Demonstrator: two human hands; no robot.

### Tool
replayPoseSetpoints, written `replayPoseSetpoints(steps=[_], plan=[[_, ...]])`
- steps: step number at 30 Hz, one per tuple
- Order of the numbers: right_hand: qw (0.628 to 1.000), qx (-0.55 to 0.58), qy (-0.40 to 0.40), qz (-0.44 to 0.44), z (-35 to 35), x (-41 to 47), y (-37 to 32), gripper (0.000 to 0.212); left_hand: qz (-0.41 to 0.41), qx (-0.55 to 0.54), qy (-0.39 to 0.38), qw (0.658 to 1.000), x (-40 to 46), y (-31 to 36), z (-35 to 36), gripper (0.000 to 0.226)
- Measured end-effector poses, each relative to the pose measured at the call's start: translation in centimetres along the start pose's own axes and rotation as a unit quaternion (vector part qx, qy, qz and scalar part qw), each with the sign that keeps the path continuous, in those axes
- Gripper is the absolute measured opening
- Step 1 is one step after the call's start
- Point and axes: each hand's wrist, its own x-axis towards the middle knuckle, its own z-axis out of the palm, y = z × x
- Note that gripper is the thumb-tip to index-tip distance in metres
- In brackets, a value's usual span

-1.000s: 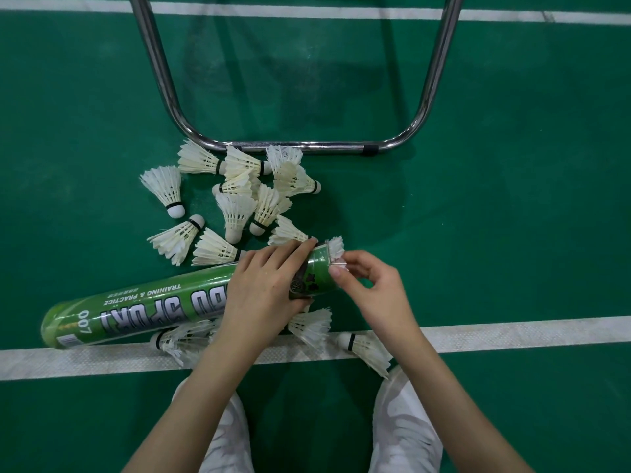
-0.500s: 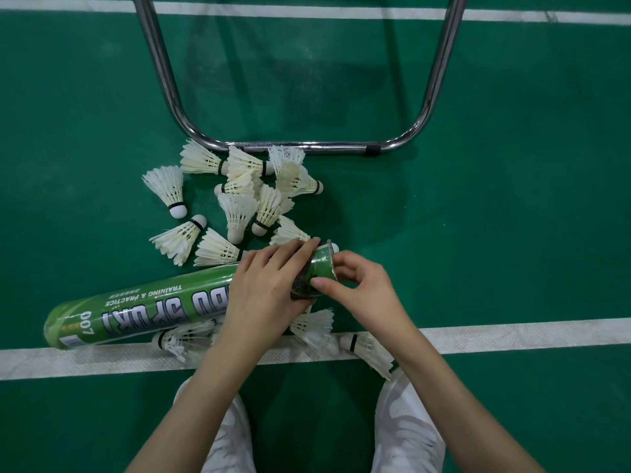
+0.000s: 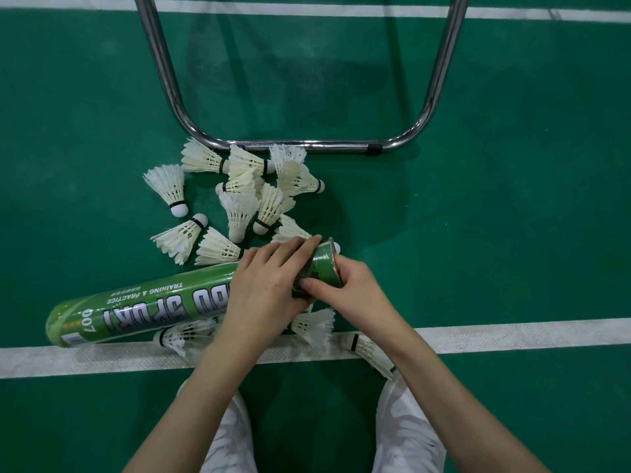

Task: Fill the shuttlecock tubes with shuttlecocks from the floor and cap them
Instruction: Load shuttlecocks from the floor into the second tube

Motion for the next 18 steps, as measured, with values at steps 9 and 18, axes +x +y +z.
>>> replayPoseSetpoints(steps=[9, 18], plan=[[1.0, 0.007, -0.002, -0.006, -0.39, -0.16, 0.09, 0.016, 0.006, -0.012, -0.007, 1.0, 0.18, 0.34, 0.22, 0.077], [0.999, -0.012, 0.019, -0.036, -0.82, -0.2, 0.0, 0.011, -0.001, -0.008, -0.003, 1.0, 0.54, 0.12, 0.05, 0.079]])
